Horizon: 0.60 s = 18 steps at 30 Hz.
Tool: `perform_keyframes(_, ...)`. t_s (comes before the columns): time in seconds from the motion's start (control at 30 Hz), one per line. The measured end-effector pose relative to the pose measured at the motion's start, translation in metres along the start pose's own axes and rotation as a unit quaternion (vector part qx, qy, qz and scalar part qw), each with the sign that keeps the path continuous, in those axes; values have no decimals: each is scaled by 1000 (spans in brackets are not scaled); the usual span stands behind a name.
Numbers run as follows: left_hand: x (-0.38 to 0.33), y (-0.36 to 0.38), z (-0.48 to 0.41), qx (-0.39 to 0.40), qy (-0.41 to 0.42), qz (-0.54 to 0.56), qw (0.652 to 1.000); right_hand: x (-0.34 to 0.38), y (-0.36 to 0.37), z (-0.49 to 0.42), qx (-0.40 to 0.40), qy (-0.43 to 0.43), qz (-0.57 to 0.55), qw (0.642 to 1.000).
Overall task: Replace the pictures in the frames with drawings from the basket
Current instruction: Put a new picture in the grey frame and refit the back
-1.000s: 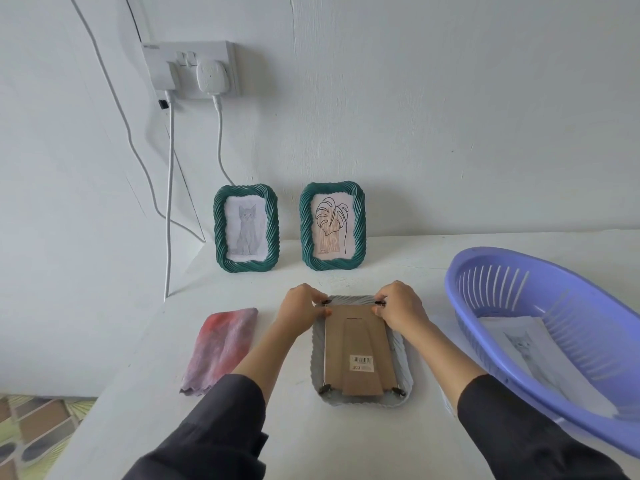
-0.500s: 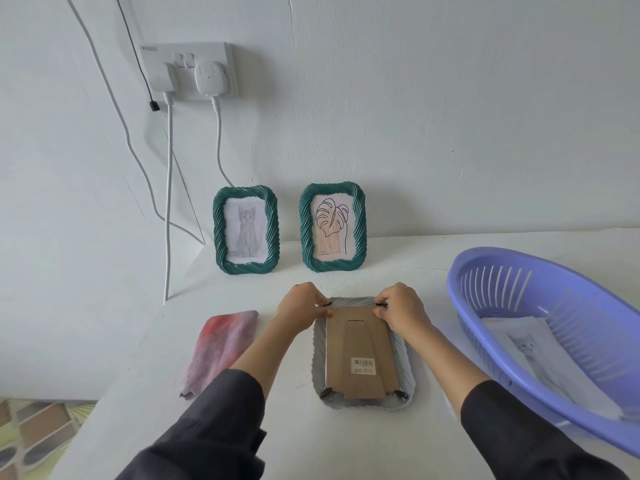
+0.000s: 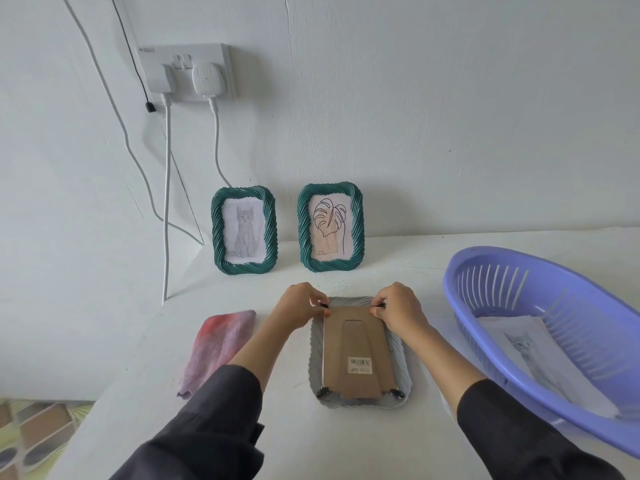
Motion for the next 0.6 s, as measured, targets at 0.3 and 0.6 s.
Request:
perform_keyframes(0.3,-1,-1,-1,-9,12,-23,1000,-1,3,-1,6,6,12,1000)
perform_keyframes(0.6,1,-2,3,-40,6,-22,999,-8,9,-2,-5,39,7,999)
Point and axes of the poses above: each hand's wrist, its own z-axis away from the middle knuckle, its own y-axis out of the palm, x = y × z, the point moved 10 cm from there along -z, towards the middle knuckle, and after that the axes turned 9 degrees about y, right-handed, at the moved point
